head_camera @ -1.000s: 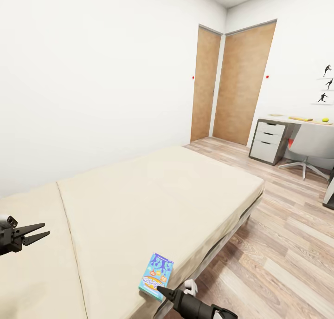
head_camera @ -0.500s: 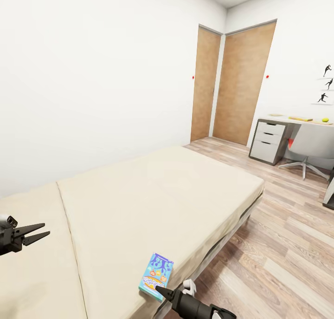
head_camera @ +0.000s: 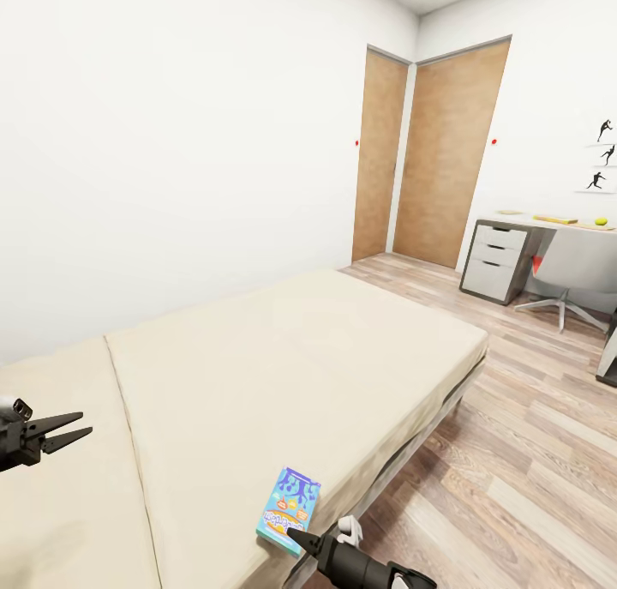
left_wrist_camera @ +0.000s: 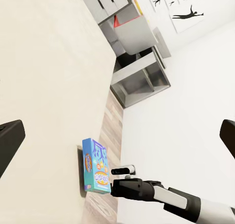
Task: Put all the toys in the child's room - the three board games (two on the bed and one on the table), the two jigsaw puzzles on the table, and the tennis ball on the table - inside the toy box on the table in the child's room.
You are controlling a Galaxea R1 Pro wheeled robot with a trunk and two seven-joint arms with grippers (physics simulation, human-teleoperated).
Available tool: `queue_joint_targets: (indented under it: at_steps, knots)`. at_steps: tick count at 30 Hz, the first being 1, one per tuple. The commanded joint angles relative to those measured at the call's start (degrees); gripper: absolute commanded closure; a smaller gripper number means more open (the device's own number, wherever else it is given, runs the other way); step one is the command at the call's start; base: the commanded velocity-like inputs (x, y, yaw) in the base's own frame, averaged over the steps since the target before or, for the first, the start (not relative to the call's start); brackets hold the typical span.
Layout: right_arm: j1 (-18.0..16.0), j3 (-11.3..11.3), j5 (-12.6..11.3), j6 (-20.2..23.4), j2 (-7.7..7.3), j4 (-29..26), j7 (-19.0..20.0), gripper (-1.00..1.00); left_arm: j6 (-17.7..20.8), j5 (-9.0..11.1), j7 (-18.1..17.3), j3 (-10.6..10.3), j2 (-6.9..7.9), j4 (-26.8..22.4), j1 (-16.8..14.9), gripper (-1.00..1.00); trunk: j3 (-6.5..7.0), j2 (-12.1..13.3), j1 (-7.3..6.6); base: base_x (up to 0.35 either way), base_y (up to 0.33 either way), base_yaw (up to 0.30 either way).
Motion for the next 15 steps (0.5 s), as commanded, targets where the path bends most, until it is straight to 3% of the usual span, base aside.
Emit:
queue_joint_targets:
  at_steps: [1, 15]
  knots:
    - [0.0, 0.2, -0.6, 0.5, -0.03, 0.0, -0.1, -1.0, 0.6, 0.3, -0.2, -0.3, 0.06, 0.0, -0.1, -1.0, -0.06, 0.0, -0.01, 0.0, 0.0, 0.0]
    - [0.0, 0.2, -0.7, 0.7, -0.02, 0.0, -2.7, -1.0, 0.6, 0.3, -0.2, -0.3, 0.06, 0.0, -0.1, -1.0, -0.24, -0.4, 0.21, 0.0, 0.0, 0.0]
